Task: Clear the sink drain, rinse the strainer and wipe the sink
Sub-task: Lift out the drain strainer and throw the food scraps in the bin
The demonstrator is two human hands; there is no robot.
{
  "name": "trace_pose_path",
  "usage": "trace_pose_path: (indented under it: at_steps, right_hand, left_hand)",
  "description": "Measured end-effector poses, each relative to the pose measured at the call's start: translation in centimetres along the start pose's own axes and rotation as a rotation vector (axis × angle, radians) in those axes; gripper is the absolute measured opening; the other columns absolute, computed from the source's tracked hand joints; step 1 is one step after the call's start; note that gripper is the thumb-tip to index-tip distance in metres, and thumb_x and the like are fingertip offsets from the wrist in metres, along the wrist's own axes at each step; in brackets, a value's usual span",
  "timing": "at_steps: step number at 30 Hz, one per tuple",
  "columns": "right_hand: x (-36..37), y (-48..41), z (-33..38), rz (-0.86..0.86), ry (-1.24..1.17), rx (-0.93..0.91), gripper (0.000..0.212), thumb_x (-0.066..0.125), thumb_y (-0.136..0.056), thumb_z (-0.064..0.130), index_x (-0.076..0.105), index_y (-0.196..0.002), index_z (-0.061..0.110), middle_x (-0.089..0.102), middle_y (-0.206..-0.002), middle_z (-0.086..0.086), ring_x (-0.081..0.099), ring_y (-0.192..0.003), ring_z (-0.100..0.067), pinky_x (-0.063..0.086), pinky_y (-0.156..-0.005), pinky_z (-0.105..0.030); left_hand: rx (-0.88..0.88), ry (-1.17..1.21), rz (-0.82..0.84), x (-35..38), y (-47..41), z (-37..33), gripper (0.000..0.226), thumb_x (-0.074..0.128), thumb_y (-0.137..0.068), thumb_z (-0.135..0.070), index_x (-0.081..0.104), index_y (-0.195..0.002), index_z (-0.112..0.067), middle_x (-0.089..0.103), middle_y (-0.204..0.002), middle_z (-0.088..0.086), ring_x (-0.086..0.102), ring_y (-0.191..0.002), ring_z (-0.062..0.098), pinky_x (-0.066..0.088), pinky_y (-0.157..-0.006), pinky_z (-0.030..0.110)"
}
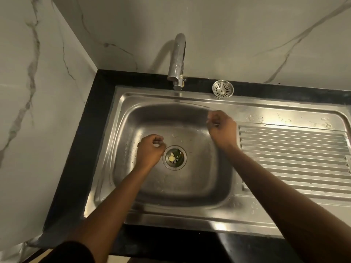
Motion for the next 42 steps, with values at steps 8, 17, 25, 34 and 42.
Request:
trace_pose_path:
  at_steps: [8, 17, 25, 34, 42]
  right_hand:
    - [13.3, 6.6, -2.2, 0.71, 0.617, -0.249, 0.044, 0.064, -0.09, 0.014, 0.062, -0.131, 0.027, 0.065, -0.128, 0.0, 0.062, -0.116, -0.023, 0.051, -0.084, -0.029]
    - [19.6, 8.0, -6.7, 0.881, 1.064, -0.501, 0.053, 0.053, -0.097, 0.039, 0.049, -0.148, 0.025, 0.036, -0.161, -0.001, 0.047, -0.132, -0.026, 0.044, -0.097, -0.04]
    - [19.9, 9.2, -7.7, 0.838, 1.2, -0.623, 0.041, 0.054, -0.097, 0.04, 0.06, -0.138, 0.035, 0.041, -0.155, -0.004, 0.044, -0.128, -0.026, 0.041, -0.098, -0.041]
    - [19.8, 9.9, -7.8, 0.834, 1.071, -0.486, 0.034, 0.06, -0.096, 0.009, 0.069, -0.127, 0.019, 0.065, -0.131, -0.006, 0.053, -0.127, -0.027, 0.047, -0.102, -0.042]
    - [18.8, 9.3, -7.5, 0.796, 0.957, -0.407, 0.035, 0.059, -0.096, 0.002, 0.07, -0.127, 0.014, 0.066, -0.125, -0.015, 0.065, -0.114, -0.029, 0.056, -0.093, -0.038]
  left_hand:
    - [0.076, -0.389, 0.214, 4.5, -0.3, 2.9, 0.031, 0.076, -0.09, -0.018, 0.078, -0.121, -0.016, 0.08, -0.117, 0.006, 0.075, -0.102, 0.026, 0.058, -0.088, 0.033]
    - [0.09, -0.658, 0.357, 8.8, -1.4, 6.2, 0.029, 0.069, -0.092, -0.018, 0.072, -0.121, -0.018, 0.075, -0.119, 0.008, 0.071, -0.108, 0.031, 0.058, -0.092, 0.041]
    - [0.176, -0.824, 0.31, 10.4, -1.8, 7.5, 0.014, 0.069, -0.093, -0.02, 0.069, -0.108, -0.019, 0.073, -0.112, 0.006, 0.071, -0.099, 0.028, 0.05, -0.076, 0.034]
    - [0.155, -0.836, 0.273, 10.3, -1.8, 7.7, 0.004, 0.07, -0.095, -0.024, 0.073, -0.095, -0.021, 0.076, -0.094, 0.004, 0.069, -0.08, 0.022, 0.048, -0.069, 0.03]
    - [0.039, -0.661, 0.234, 8.6, -1.5, 7.6, 0.02, 0.075, -0.092, -0.021, 0.081, -0.11, -0.026, 0.081, -0.11, 0.001, 0.075, -0.099, 0.025, 0.059, -0.082, 0.032]
Point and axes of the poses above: each hand's wrist, its own y-axis away from the middle knuckle, its own x-axis out of the palm, z = x × y, the point moved 8 cm from there along -y, towards the middle knuckle
